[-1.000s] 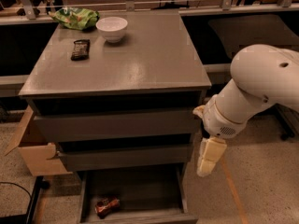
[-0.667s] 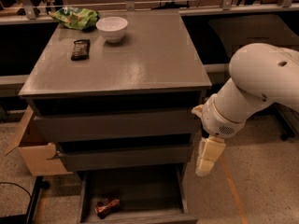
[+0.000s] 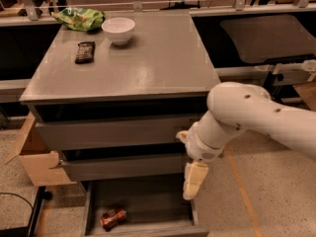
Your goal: Pick coke can from bottom drawer and place on counter
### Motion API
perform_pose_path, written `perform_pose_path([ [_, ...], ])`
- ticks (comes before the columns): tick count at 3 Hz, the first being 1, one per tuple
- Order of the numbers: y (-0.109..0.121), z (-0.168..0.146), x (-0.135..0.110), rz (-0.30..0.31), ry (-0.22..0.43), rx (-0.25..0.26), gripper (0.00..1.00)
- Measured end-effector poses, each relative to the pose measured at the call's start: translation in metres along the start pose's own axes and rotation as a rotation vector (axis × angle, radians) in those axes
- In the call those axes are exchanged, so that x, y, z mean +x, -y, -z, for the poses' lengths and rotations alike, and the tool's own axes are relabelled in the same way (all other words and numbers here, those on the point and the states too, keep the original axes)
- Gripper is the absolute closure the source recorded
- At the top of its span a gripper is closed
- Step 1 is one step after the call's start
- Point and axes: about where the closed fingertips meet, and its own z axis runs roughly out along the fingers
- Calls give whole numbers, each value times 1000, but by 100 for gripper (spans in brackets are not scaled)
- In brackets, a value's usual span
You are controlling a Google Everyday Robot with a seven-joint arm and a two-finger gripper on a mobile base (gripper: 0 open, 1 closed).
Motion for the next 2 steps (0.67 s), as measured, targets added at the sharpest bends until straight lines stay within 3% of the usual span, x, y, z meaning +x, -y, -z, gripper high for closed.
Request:
perform_pose_path([
  [1,-6,-54,-18,62,32,-27,0],
  [2,-15,-108,-32,81,64,-38,0],
])
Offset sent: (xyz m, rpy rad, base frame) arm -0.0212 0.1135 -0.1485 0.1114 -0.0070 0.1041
